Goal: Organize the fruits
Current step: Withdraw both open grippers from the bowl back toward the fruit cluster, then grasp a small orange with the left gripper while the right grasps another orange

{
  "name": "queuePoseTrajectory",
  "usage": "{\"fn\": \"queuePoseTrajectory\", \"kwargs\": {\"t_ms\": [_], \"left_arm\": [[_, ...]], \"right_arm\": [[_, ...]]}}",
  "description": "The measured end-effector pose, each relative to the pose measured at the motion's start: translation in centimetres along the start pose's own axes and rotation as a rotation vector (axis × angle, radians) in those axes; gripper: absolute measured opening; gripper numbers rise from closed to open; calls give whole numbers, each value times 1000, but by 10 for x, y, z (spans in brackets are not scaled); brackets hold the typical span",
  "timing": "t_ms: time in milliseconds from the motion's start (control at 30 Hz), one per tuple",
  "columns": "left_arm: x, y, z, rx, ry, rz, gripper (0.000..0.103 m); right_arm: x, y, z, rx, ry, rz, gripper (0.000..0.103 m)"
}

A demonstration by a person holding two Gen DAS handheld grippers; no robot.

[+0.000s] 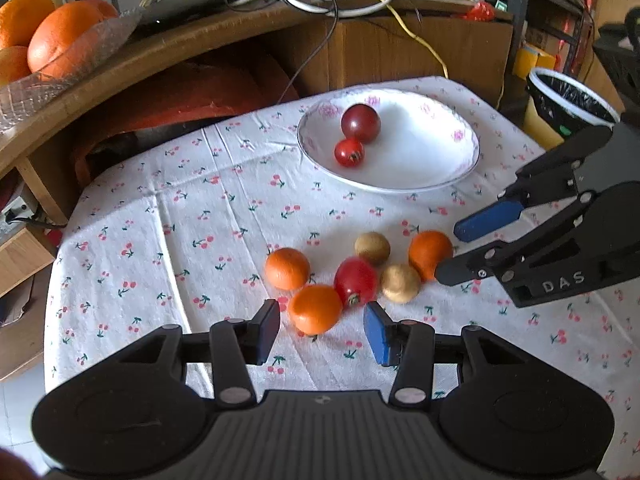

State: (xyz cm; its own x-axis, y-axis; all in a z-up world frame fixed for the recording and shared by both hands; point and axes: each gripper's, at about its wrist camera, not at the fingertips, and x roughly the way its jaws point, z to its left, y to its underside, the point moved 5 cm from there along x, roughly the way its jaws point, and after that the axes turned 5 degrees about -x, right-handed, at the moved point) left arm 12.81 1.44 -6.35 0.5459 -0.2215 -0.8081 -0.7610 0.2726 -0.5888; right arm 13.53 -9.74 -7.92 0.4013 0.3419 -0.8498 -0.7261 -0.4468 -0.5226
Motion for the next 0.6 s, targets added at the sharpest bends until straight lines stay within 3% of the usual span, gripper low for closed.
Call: {"fn": "queuePoseTrajectory", "kwargs": {"t_ms": [333,600], "left_arm": [[22,6,2,24,-2,34,53],[27,2,1,40,8,15,54]], "right_arm": [[4,1,0,-24,-14,12,37],[7,1,-1,-28,-27,10,37]]}}
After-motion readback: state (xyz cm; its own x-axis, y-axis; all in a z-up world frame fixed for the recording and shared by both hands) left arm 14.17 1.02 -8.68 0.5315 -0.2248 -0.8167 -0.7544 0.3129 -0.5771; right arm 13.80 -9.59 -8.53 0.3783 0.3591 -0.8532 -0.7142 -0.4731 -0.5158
